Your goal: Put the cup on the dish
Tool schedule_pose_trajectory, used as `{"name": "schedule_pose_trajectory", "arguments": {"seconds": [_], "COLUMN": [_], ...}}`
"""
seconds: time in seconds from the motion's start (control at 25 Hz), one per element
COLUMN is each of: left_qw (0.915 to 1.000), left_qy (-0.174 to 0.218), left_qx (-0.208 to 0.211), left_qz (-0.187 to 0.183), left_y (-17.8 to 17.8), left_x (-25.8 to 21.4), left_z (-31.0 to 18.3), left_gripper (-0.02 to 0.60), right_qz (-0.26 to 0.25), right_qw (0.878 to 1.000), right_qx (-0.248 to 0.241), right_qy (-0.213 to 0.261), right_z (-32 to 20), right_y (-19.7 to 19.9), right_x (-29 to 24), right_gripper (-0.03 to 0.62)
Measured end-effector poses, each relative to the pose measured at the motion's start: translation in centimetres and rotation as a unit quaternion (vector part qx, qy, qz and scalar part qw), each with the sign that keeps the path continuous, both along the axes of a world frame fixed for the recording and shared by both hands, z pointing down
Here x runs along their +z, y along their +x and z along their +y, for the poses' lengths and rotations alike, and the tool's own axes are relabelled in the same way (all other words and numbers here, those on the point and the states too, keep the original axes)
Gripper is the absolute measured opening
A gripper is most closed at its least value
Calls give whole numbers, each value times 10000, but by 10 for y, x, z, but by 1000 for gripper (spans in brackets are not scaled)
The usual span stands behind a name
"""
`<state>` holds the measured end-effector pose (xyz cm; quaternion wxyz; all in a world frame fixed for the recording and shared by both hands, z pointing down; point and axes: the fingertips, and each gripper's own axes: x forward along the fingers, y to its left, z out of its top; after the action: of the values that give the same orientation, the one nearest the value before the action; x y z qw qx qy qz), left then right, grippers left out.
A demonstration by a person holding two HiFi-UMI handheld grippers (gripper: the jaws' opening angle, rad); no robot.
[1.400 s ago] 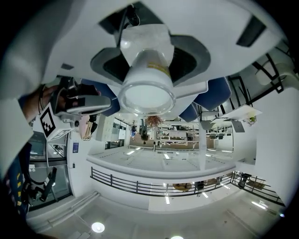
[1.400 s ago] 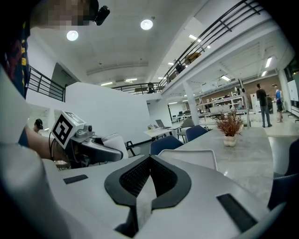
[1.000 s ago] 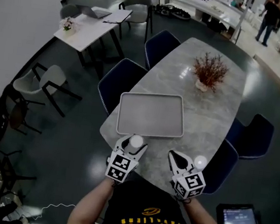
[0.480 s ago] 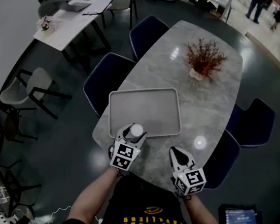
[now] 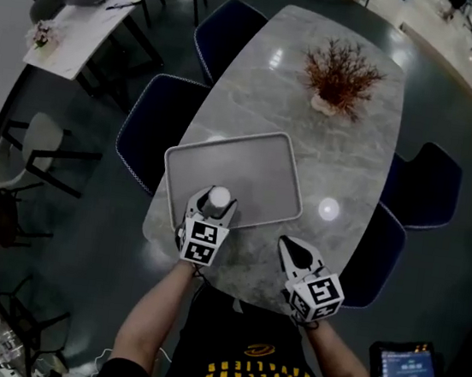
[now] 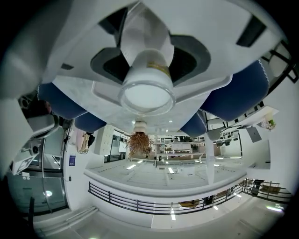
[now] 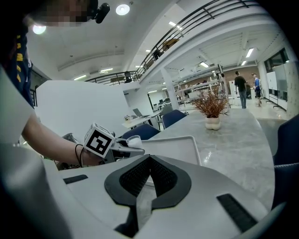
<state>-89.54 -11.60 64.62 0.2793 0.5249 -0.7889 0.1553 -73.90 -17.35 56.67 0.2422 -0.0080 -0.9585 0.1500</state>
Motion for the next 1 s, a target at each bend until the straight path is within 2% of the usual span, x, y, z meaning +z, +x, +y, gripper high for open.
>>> {"name": "schedule_pose_trajectory", "arguments": {"seconds": [0.28, 1.0], "left_qw": [9997, 9996], "left_qy": [-33, -238], "left_qx": [-83, -29], "left_qz": [227, 171], "left_y": [-21, -29], "left_x": [24, 59], "left_z": [-9, -16], "left_gripper": [256, 256], "right_qz": [111, 210], "right_qw": [9999, 9996], "right_qx": [53, 154], "right_qy": [-43, -87], "right_z": [-5, -12], "right_y": [-16, -30], "right_x": [12, 14], "right_gripper": [3, 3]}}
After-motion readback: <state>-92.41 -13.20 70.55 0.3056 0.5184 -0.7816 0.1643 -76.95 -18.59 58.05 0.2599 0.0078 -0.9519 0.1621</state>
